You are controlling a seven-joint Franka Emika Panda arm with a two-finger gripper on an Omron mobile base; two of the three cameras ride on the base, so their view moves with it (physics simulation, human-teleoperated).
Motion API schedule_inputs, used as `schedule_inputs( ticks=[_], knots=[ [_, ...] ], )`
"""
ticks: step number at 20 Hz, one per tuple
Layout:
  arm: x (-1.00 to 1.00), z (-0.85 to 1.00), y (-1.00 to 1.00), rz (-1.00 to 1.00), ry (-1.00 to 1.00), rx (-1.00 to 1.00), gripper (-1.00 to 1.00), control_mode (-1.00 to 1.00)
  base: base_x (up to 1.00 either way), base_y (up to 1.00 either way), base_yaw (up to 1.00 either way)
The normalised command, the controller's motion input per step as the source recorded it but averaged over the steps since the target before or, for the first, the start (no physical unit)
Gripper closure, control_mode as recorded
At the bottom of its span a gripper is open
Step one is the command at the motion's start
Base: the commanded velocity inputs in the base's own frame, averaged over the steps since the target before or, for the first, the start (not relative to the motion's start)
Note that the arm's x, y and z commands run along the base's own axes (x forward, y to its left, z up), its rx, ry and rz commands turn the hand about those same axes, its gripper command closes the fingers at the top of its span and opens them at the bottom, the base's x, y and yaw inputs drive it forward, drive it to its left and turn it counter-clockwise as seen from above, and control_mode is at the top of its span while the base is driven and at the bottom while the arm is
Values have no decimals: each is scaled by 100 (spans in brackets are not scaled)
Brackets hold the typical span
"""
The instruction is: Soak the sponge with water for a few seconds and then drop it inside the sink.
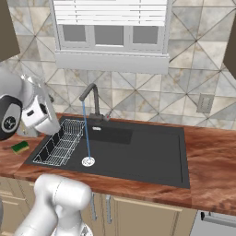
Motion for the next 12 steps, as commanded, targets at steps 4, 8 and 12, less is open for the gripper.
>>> schedule_inputs(
  ticks=[4, 8, 12],
  knots=[
    [0, 0, 38, 9, 0, 14, -100, -100, 0, 0, 0],
    [0, 3, 41, 11, 0, 22, -100, -100, 0, 0, 0],
    [0, 23, 57, 19, 10, 18, -100, -100, 0, 0, 0]
  ],
)
